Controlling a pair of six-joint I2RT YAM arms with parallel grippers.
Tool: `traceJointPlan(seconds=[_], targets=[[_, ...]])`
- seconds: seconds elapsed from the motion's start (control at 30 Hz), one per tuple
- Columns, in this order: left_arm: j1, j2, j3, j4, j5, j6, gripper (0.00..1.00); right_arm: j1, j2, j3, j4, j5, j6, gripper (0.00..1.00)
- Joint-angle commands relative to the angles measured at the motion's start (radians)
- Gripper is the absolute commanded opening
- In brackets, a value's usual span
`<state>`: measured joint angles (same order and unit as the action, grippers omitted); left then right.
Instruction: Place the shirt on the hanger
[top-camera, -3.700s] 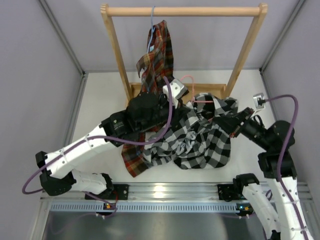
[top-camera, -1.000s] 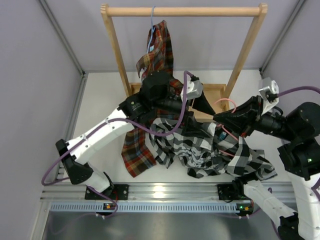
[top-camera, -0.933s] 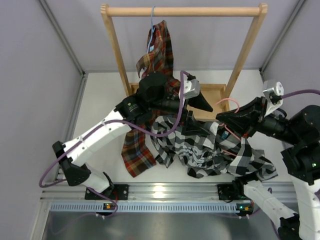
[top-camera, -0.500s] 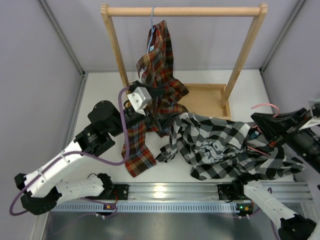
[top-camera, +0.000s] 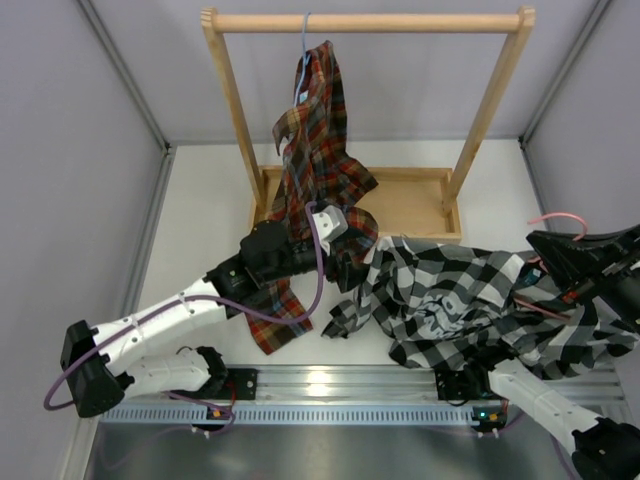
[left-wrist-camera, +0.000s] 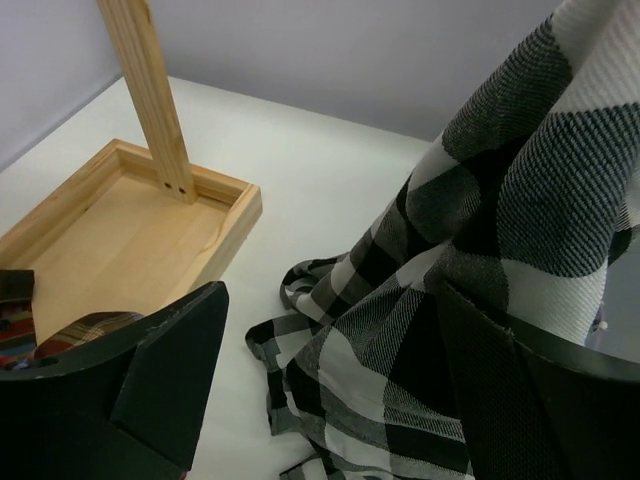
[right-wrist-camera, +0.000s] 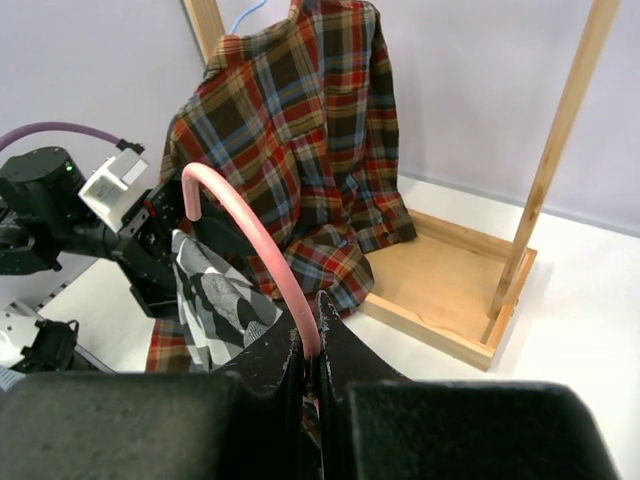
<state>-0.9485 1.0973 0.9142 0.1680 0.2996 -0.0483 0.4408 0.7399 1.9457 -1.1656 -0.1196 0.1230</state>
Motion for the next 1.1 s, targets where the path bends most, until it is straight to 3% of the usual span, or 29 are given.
traceJointPlan(seconds=[0.0,0.2,0.47,0.57,0.83,0.9,0.97,1.03,1.07], targets=[[-0.001,-0.007,-0.005,0.174,0.033,-0.058,0.88,0.038,0.026,0.022,0.021,0.099,0.003,0.00],[-0.001,-0.013,0.089,0.039,-0.192,-0.096,0.92,0.052,0.029,-0.071,0.026,0.288,-0.032,0.00],[-0.004,-0.047,0.123,-0.030,-0.171,-0.102,0.94,0.052,0.041,-0.129,0.089,0.311,-0.029,0.00],[-0.010,0.002,0.121,-0.028,-0.093,-0.105,0.89,0.052,0.041,-0.129,0.113,0.310,-0.017,0.00],[-0.041,0.151,0.120,0.016,-0.071,-0.114,0.81,0.052,0.030,-0.119,0.147,0.319,-0.008,0.00],[-0.042,0.174,0.126,0.025,-0.047,-0.117,0.74,0.053,0.030,-0.114,0.147,0.337,-0.008,0.00],[-0.042,0.197,0.135,0.027,-0.068,-0.110,0.37,0.053,0.027,-0.111,0.146,0.350,-0.006,0.00],[-0.041,0.202,0.153,0.007,-0.254,-0.113,0.00,0.055,0.012,-0.116,0.146,0.363,-0.011,0.00],[-0.038,0.213,0.196,-0.036,-0.354,-0.114,0.00,0.058,0.006,-0.117,0.147,0.365,-0.010,0.00]])
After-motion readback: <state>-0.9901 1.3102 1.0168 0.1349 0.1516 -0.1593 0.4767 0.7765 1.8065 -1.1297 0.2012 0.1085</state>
